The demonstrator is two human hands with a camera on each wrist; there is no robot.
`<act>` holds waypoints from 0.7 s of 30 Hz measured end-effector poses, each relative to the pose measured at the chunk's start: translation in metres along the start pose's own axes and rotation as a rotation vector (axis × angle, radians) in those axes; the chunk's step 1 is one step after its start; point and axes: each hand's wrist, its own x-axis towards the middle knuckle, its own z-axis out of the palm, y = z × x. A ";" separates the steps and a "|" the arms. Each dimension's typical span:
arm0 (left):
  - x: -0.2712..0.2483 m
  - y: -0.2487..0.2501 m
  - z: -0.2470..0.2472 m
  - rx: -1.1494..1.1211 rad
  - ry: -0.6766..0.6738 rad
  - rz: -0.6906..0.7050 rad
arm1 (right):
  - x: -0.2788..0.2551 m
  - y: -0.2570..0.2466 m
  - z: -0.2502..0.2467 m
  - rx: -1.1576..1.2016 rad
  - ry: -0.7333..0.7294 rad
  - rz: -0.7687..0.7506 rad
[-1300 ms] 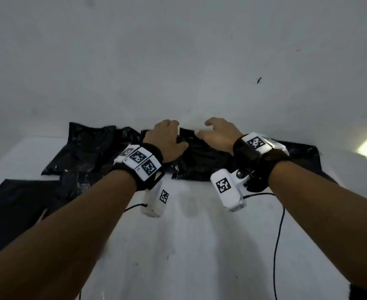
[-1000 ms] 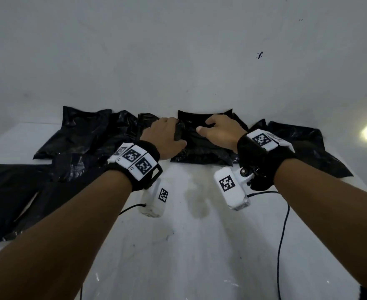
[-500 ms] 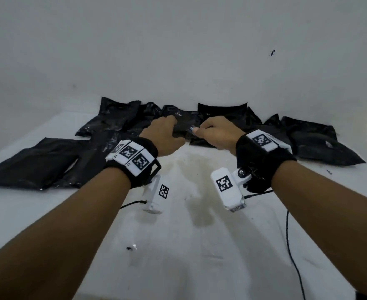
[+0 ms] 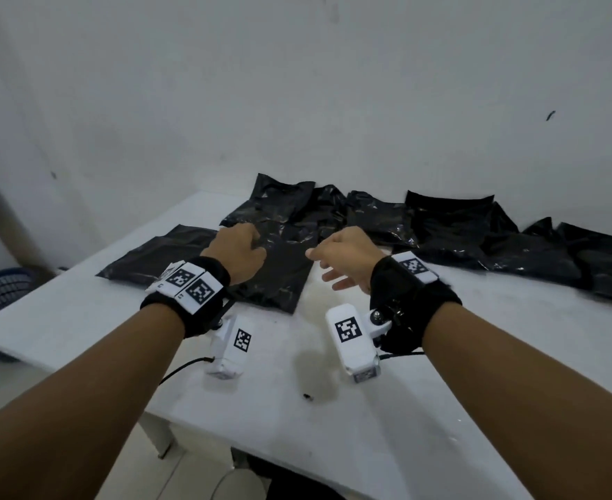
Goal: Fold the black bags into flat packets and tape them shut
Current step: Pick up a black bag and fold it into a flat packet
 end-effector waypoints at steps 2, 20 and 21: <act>0.007 -0.016 0.004 0.002 -0.013 -0.053 | 0.011 0.003 0.015 0.007 -0.015 0.068; 0.076 -0.063 0.045 -0.195 -0.101 -0.373 | 0.117 0.024 0.050 0.353 -0.045 0.431; 0.075 -0.062 0.044 -0.265 -0.115 -0.387 | 0.119 0.025 0.050 0.380 -0.054 0.444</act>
